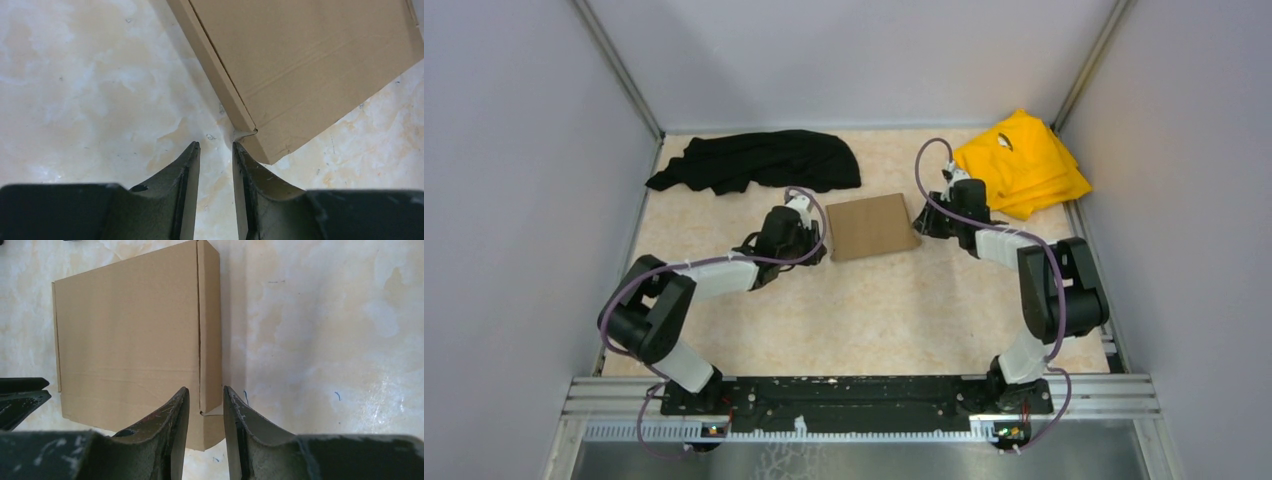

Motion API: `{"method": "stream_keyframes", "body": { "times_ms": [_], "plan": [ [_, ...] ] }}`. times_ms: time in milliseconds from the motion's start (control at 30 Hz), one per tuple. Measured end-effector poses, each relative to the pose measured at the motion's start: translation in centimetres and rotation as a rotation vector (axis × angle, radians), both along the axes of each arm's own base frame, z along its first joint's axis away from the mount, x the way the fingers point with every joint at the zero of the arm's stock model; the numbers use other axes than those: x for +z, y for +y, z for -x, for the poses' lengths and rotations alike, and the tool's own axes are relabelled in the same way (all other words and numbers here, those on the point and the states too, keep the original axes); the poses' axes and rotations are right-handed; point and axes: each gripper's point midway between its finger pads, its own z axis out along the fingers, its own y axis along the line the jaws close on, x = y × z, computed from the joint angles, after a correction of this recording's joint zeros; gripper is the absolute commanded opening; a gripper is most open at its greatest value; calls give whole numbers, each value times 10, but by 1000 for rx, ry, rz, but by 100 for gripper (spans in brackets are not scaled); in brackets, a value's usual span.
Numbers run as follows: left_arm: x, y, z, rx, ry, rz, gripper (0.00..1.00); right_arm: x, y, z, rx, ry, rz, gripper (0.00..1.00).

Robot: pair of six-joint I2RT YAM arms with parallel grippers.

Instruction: Fold the paper box

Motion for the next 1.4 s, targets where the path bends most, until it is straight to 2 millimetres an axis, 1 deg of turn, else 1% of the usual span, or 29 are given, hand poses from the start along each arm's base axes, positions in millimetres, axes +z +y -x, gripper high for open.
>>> {"method": "stream_keyframes", "body": {
  "times_ms": [100, 167, 267, 367, 567, 633, 900, 1067, 1400],
  "plan": [
    [-1, -5, -2, -23, -5, 30, 39, -3, 3, -4, 7, 2, -33, 36],
    [4, -10, -5, -37, -23, 59, 41, -3, 6, -6, 12, 0, -61, 46],
    [9, -14, -7, -54, -46, 90, 44, -2, 11, -6, 30, -11, -99, 49],
    [12, -15, -8, -65, -60, 113, 46, -2, 14, -5, 41, -14, -122, 49],
    [13, -17, -10, -84, -68, 142, 45, -4, 20, -5, 61, -9, -155, 49],
    [10, -18, -10, -89, -63, 146, 47, -4, 21, -4, 67, -4, -165, 49],
    [-8, -26, -7, -122, -21, 168, 47, -2, 24, -5, 78, -11, -188, 49],
    [-9, -31, -8, -132, -22, 190, 47, -5, 24, -2, 80, -6, -194, 49],
    [-7, -31, -9, -137, -23, 207, 47, -13, 25, 6, 87, 18, -202, 49]
  ]
}}
